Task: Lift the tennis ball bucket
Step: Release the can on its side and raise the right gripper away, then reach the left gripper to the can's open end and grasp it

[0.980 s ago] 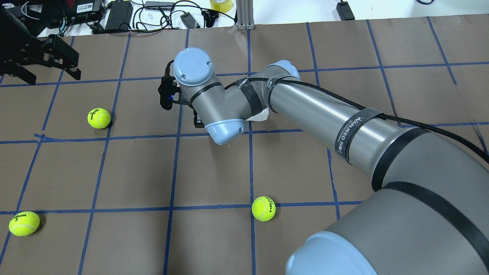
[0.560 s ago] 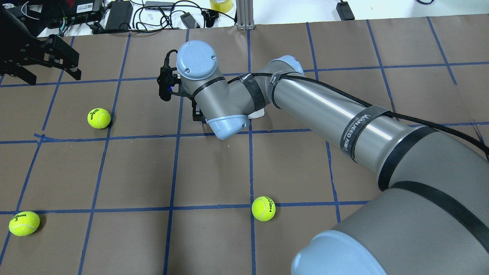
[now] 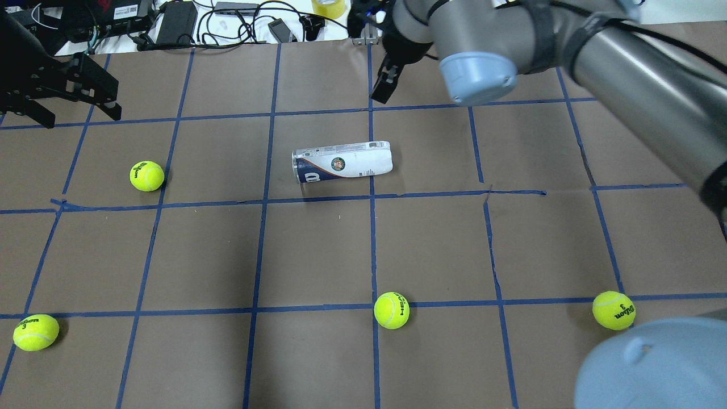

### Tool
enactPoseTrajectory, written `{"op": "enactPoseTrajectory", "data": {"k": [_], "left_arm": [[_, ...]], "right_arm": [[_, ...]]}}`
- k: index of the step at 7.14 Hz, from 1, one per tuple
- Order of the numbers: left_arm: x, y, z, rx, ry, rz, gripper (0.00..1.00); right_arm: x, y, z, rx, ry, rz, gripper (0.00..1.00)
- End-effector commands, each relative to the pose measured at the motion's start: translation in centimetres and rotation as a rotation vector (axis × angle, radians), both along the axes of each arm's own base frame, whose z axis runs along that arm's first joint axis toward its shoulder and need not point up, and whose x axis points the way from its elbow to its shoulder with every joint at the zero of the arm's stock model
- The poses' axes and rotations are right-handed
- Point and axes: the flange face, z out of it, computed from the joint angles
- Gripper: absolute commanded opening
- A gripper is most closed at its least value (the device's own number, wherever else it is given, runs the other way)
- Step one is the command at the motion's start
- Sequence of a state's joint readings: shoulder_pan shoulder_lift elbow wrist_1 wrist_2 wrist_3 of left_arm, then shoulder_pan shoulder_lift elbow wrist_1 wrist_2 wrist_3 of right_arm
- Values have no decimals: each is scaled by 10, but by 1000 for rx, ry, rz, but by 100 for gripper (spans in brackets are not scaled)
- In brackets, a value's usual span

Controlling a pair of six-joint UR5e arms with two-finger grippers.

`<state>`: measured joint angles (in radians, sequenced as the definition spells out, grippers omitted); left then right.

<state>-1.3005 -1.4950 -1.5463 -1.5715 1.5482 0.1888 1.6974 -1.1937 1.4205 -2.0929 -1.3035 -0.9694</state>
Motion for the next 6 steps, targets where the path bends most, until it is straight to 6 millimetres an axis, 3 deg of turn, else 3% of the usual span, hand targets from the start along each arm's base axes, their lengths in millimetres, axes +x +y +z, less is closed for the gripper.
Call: {"op": "enactPoseTrajectory", "data": {"k": [1, 2, 3, 5, 6], "left_arm": [[0, 0, -8, 13, 16, -4, 100], [1, -3, -23, 38, 26, -21, 100], [0, -4, -56, 87, 54, -19, 100], [-10, -37, -147, 10, 230, 1, 100], [-16, -53, -179, -8, 329, 48, 100]], "right_arm": [[-107, 17, 44, 135, 0, -202, 100], [-122, 39, 65, 181, 60, -312, 100], [-131, 68, 104, 160, 119, -568, 100], [-130, 98, 127, 260, 67, -905, 100], [-130, 112, 139, 283, 30, -1058, 100]]}}
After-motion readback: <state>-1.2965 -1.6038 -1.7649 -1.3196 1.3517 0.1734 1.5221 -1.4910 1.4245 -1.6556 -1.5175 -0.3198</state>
